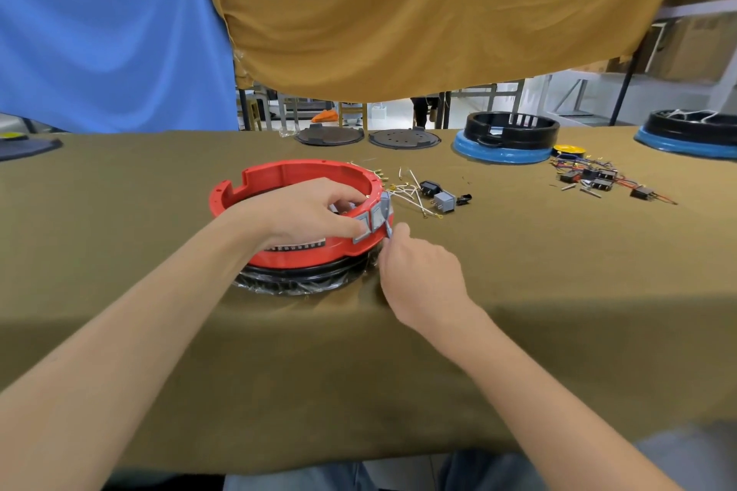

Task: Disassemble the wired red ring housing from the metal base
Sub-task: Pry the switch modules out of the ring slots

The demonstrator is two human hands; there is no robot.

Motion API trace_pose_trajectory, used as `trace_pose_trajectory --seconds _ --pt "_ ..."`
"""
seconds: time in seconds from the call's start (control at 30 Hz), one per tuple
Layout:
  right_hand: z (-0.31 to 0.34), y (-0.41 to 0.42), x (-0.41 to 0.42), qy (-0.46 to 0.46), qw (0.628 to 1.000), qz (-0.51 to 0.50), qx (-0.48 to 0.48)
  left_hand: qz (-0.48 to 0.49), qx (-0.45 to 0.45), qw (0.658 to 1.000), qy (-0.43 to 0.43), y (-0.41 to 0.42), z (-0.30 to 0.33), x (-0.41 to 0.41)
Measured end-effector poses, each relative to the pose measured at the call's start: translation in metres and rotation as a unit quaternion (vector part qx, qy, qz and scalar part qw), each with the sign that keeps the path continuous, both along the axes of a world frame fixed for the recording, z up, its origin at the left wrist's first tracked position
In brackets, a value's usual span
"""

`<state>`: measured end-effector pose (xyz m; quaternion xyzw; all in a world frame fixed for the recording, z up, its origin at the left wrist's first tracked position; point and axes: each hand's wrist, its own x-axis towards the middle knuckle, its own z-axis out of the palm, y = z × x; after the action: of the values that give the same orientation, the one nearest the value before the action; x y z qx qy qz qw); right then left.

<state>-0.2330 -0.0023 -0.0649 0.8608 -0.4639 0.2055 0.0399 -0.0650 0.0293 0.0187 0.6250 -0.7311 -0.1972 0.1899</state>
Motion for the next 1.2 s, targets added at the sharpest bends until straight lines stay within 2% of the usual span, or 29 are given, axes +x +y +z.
trace_pose_trajectory --seconds 0.2,0.33,0.5,0.7,0.87,1.07,1.2 --pt "0.017 -0.031 -0.031 0.005 0.992 0.095 0.087 0.001 0.003 1.0 0.018 0.0 0.0 0.004" --pt "0.017 -0.021 -0.021 -0.001 0.993 0.069 0.094 -0.007 -0.01 1.0 0.012 0.001 -0.001 0.002" --pt "0.018 -0.005 0.01 -0.098 0.984 0.008 0.152 -0.009 -0.013 1.0 0.007 0.003 -0.002 0.0" --pt "0.012 -0.004 0.02 -0.119 0.984 -0.016 0.129 -0.013 -0.016 1.0 0.011 0.002 -0.002 0.0" --pt "0.015 -0.023 -0.009 -0.07 0.991 0.045 0.107 -0.011 -0.018 1.0 0.013 0.002 -0.002 0.003" --pt "0.018 -0.047 -0.029 -0.073 0.985 0.108 0.114 -0.017 -0.011 1.0 0.021 0.001 -0.003 0.004" --pt "0.022 -0.06 -0.036 -0.103 0.985 0.084 0.106 -0.056 0.037 0.996 0.061 0.004 -0.001 -0.004"
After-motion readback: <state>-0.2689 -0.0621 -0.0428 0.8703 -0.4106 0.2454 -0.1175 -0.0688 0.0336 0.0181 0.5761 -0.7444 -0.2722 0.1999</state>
